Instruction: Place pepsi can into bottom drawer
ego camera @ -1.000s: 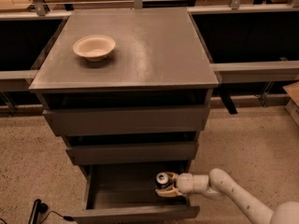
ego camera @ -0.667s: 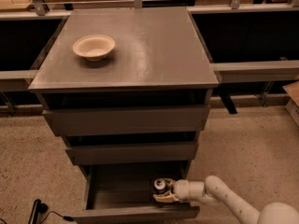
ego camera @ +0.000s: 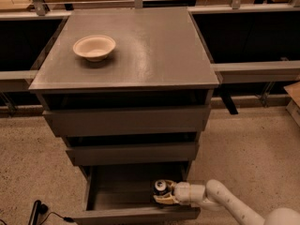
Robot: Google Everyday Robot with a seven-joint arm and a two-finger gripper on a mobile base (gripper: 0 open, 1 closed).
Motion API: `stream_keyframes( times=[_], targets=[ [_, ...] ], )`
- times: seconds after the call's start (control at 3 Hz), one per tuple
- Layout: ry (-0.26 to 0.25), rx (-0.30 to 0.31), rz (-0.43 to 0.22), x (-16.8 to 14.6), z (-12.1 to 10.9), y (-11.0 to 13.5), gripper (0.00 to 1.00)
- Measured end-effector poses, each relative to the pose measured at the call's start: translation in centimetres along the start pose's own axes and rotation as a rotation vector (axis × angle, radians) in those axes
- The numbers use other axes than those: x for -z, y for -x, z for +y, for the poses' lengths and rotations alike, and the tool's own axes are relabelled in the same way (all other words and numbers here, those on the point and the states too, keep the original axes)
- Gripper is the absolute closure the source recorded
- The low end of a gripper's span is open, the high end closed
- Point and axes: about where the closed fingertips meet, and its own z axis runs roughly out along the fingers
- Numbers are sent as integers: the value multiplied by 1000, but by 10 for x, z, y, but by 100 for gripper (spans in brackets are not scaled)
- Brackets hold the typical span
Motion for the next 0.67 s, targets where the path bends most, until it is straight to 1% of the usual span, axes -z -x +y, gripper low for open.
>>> stream_keyframes(
  times=[0.33, 0.67],
  targets=[
    [-108, 19, 17, 7, -4, -7, 100],
    [-206, 44, 74, 18, -22, -20, 100]
  ],
)
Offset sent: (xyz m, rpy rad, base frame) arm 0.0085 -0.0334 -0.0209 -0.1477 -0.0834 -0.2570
